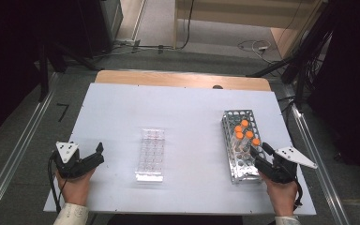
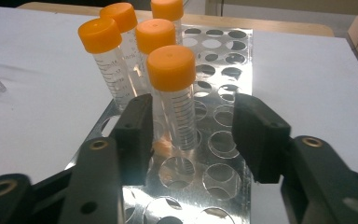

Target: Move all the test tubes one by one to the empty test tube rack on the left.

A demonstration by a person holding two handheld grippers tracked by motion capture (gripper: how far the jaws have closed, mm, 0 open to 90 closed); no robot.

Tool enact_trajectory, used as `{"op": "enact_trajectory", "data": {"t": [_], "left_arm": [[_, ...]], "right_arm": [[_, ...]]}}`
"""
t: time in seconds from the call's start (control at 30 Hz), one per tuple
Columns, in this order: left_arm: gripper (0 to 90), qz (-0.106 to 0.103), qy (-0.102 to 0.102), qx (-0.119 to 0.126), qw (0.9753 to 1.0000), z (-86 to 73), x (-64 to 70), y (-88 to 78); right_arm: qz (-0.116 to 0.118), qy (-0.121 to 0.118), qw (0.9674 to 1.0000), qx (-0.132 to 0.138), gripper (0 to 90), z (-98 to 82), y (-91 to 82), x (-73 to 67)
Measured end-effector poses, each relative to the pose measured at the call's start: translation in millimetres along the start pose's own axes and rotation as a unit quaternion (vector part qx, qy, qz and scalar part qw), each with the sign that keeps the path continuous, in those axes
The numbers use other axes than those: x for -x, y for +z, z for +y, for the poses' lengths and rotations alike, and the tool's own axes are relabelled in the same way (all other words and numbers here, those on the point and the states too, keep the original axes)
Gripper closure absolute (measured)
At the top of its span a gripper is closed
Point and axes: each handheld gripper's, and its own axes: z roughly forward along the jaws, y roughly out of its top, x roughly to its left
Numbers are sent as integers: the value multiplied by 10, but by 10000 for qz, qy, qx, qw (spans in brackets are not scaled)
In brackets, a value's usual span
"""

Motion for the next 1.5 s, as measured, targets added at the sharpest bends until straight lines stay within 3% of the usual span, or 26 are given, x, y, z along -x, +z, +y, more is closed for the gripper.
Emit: {"op": "enact_trajectory", "data": {"t": [0.1,0.27,0.67,1.5], "left_arm": [[62,6,-2,-3,10000,1,0,-3],[62,0,-2,5,10000,0,0,-1],[62,-10,17,-5,10000,-1,4,-2],[62,-85,63,-22,9999,0,22,-12]], "right_arm": [[71,-4,10000,-61,582,10,26,-12],[-17,-130,9999,-96,664,21,57,-62],[-146,-122,9996,-207,716,26,91,-74],[-155,-80,9993,344,723,163,-129,-76]]}}
